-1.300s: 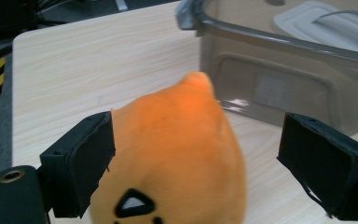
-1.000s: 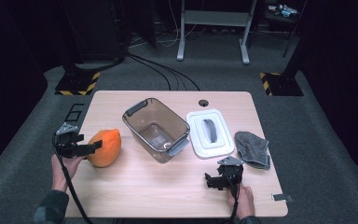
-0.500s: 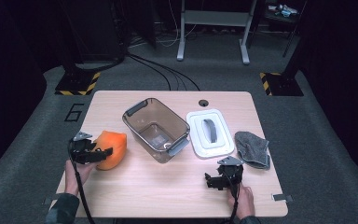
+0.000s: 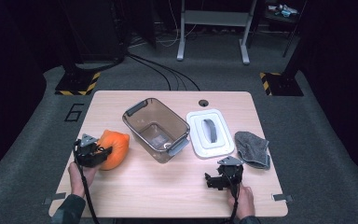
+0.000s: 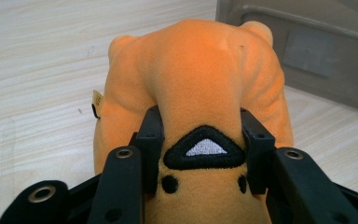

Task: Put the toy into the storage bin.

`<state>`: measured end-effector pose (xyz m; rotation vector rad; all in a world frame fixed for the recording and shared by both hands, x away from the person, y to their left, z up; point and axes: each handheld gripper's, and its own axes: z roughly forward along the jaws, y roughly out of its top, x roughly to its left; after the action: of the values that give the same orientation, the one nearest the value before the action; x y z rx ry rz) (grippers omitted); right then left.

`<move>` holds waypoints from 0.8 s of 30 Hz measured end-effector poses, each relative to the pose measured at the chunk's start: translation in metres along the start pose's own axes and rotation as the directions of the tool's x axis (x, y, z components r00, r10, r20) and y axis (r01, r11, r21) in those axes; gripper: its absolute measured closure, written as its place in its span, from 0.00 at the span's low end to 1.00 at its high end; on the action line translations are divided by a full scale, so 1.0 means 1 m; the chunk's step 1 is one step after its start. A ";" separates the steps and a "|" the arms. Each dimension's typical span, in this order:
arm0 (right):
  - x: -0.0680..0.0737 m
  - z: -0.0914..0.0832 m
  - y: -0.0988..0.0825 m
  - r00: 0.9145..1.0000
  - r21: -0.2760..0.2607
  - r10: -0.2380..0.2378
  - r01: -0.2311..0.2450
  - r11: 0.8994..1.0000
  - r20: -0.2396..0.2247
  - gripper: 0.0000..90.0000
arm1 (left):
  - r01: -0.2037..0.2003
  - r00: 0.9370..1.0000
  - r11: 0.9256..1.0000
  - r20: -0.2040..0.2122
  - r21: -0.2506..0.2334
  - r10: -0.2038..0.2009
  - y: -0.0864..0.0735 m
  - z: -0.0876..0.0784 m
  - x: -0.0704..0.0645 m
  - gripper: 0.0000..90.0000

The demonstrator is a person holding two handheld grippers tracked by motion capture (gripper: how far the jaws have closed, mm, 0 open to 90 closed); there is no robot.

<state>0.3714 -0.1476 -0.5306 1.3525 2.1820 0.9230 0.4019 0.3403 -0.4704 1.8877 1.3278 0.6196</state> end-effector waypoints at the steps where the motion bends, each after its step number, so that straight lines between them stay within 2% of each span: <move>1: 0.000 0.000 0.000 1.000 0.000 0.000 0.000 1.000 0.000 0.00 | -0.001 1.000 1.000 0.010 0.000 0.001 0.000 -0.002 0.001 0.68; 7: 0.000 0.000 0.000 1.000 0.000 -0.002 0.002 1.000 0.002 0.00 | 0.006 1.000 1.000 0.020 -0.017 -0.006 0.004 -0.010 0.004 0.69; 9: 0.000 0.000 0.000 1.000 0.000 0.000 0.000 1.000 0.000 0.00 | -0.007 1.000 1.000 0.015 -0.017 0.008 0.005 -0.013 0.005 0.69; 13: 0.000 0.000 0.000 1.000 0.000 0.000 0.000 1.000 0.000 0.00 | -0.008 1.000 0.999 0.009 -0.047 0.009 0.010 -0.022 0.008 0.69; 24: 0.000 0.000 0.000 1.000 0.000 0.000 0.000 1.000 0.000 0.00 | -0.023 1.000 0.997 -0.018 -0.074 0.022 0.028 -0.036 0.015 0.69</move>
<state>0.3714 -0.1476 -0.5306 1.3523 2.1825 0.9226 0.3970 0.3592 -0.4261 1.8432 1.2785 0.6890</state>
